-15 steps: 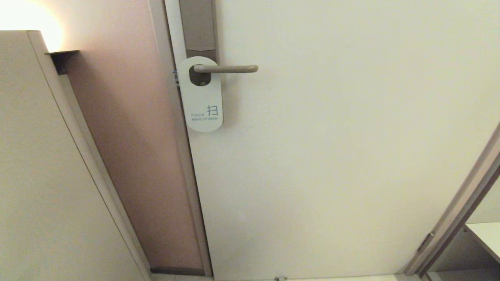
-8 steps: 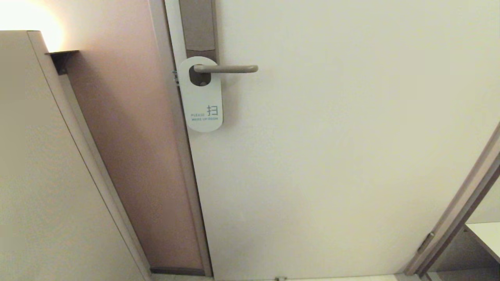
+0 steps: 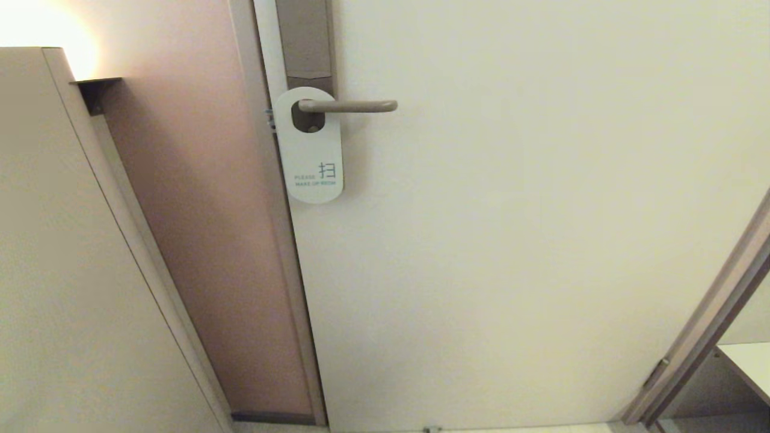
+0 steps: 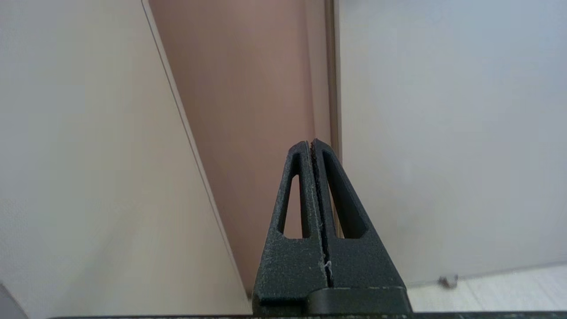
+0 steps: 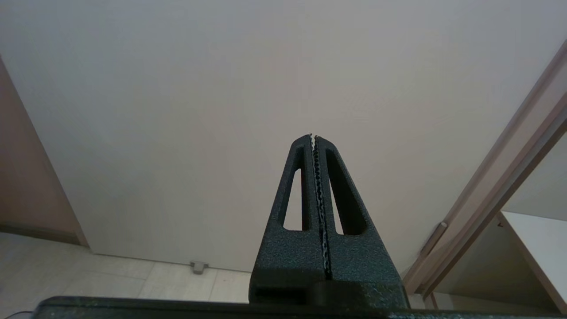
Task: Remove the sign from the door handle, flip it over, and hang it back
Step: Take down the sign
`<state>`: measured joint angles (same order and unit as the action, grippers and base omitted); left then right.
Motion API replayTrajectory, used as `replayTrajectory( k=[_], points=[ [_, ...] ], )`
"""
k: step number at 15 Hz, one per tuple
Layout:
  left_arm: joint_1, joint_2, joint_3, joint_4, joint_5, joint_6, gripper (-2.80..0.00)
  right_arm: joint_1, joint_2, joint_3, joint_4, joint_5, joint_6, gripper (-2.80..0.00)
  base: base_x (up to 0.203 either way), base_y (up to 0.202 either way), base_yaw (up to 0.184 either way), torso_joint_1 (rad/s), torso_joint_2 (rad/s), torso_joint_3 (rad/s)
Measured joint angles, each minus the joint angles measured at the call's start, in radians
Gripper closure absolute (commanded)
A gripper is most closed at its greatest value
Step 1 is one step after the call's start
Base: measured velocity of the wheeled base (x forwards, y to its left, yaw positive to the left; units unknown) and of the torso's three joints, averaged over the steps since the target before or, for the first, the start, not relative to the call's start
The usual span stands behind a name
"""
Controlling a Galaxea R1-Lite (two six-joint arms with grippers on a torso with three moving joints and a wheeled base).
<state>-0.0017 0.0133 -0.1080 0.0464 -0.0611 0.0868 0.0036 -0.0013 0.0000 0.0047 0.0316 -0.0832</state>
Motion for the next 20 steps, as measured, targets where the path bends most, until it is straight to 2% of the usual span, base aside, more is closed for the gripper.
replayTrajectory(
  k=[4,8,11,14,17,20],
  points=[
    [-0.006,0.105,-0.103,-0.007,0.000,-0.007,0.00,0.000,0.000,0.000,0.000,0.000,0.000,0.00,0.000,0.000,0.000,0.000,0.00,0.000],
    [-0.074,0.310,-0.254,-0.037,0.003,-0.052,0.00,-0.001,0.000,0.000,0.000,0.000,0.000,0.00,0.000,0.000,0.000,0.000,0.00,0.000],
    [-0.110,0.483,-0.351,-0.095,0.002,-0.099,0.00,0.000,0.000,0.000,0.000,0.000,0.000,0.00,0.000,0.000,0.000,0.000,0.00,0.000],
    [-0.119,0.639,-0.406,-0.171,-0.004,-0.122,0.00,0.000,0.000,0.000,0.000,0.000,0.000,0.00,0.000,0.000,0.000,0.000,0.00,0.000],
    [-0.122,0.785,-0.441,-0.253,-0.064,-0.136,0.00,0.000,0.000,0.000,0.000,0.000,0.000,0.00,0.000,0.000,0.000,0.000,0.00,0.000],
    [-0.122,0.921,-0.523,-0.282,-0.131,-0.196,0.00,0.000,0.000,0.000,0.000,0.000,0.000,0.00,0.000,0.000,0.000,0.000,0.00,0.000]
  ],
)
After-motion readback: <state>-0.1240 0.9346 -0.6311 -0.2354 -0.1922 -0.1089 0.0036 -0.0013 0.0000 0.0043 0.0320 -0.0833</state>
